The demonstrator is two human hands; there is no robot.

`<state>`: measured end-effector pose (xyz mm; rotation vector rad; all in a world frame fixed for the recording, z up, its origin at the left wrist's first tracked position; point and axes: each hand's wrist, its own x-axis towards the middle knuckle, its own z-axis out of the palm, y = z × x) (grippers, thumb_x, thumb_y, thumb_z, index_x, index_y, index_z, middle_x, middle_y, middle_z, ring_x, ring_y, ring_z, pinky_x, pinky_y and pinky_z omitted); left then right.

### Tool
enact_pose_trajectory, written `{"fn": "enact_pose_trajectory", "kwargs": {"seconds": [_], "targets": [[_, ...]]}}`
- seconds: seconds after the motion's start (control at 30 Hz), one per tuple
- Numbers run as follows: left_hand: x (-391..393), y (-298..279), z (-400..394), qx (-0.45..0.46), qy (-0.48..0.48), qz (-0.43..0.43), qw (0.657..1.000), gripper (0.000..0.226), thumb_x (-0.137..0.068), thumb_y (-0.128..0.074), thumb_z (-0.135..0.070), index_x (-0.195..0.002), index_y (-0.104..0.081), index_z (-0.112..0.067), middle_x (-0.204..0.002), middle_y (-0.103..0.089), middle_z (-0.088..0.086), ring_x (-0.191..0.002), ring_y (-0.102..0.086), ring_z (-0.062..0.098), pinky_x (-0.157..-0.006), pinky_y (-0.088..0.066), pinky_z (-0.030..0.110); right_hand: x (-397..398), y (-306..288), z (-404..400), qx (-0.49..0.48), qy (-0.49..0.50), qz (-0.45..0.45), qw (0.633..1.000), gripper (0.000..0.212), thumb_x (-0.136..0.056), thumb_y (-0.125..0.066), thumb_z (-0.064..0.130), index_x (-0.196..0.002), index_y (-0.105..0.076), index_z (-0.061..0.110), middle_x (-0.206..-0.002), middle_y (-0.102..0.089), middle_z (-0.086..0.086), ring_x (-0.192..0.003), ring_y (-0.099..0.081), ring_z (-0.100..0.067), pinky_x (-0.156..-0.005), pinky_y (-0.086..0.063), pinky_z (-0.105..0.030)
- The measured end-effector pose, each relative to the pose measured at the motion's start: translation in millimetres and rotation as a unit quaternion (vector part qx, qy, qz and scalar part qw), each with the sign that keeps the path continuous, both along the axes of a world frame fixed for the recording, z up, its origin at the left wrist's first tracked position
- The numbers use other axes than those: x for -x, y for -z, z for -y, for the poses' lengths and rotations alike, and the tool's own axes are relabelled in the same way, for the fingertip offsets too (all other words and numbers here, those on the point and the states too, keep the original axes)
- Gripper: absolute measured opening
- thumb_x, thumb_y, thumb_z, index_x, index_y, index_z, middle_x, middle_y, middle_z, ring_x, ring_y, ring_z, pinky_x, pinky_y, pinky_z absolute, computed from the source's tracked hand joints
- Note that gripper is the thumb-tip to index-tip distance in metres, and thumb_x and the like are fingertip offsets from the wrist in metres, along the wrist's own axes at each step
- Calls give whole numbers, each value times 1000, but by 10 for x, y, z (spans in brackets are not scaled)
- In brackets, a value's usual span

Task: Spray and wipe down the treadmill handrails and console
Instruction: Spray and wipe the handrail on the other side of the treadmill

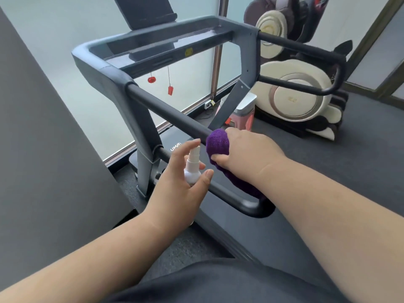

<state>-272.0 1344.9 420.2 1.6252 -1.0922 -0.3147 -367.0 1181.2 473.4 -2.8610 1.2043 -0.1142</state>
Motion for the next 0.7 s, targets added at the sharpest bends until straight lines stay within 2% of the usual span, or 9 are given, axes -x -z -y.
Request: {"fn": "enact_pose_trajectory", "kwargs": {"seconds": [0.07,0.2,0.27,0.33,0.4,0.57,0.6,0.7], "targets": [[201,47,-21,-5,-4,2,1000,55,-86,-67,-41,-126,-37,-65,-100,-62,-20,-82,-62,5,-71,-44,7,283,60,2,-11,-3,40,999,50,-77,-53,71,-106,-48,30,-98,-60,0,-84,-60,-29,-69,-49,-38],[513,114,-88,-9,-9,8,1000,56,-87,-69,-35,-126,-39,-64,-100,-62,-25,-75,-62,2,-68,-44,5,680,292,-61,-21,-5,172,985,52,-79,-59,66,-119,-50,35,-98,-51,8,-91,-60,-24,-71,-42,-33],[625,137,-135,-10,-10,12,1000,58,-89,-70,-31,-127,-40,-62,-100,-62,-26,-74,-61,0,-68,-44,5,788,429,-84,-19,-2,226,974,58,-81,-61,62,-129,-47,32,-111,-56,5,-101,-60,-24,-79,-45,-35],[706,147,-187,-19,-16,19,1000,56,-87,-68,-36,-126,-39,-64,-101,-61,-26,-78,-61,1,-69,-43,5,872,566,-104,-39,3,280,959,64,-83,-61,60,-137,-45,30,-126,-55,1,-110,-58,-24,-89,-47,-37],[755,163,-238,-28,-23,23,999,55,-86,-66,-40,-126,-37,-65,-102,-60,-26,-84,-61,0,-71,-43,4,963,724,-128,-71,14,346,935,66,-80,-61,60,-138,-44,33,-127,-54,3,-111,-56,-20,-92,-45,-35],[801,226,-338,-39,-29,33,998,53,-84,-63,-50,-128,-37,-65,-103,-60,-24,-90,-62,3,-73,-42,3,1154,1148,-180,-127,9,452,883,70,-77,-65,60,-137,-42,31,-121,-51,8,-111,-48,-3,-98,-34,-13],[810,241,-358,-42,-27,32,998,53,-84,-62,-52,-128,-37,-65,-103,-60,-24,-88,-62,4,-72,-43,3,1182,1227,-190,-139,10,462,876,71,-76,-67,60,-137,-41,32,-122,-50,10,-112,-48,-2,-99,-33,-12],[840,253,-406,-41,-22,23,999,53,-82,-61,-55,-130,-38,-63,-102,-62,-21,-77,-63,9,-69,-46,7,1304,1482,-267,-204,49,461,862,81,-72,-70,66,-139,-35,35,-126,-48,13,-116,-52,-8,-99,-40,-23]]}}
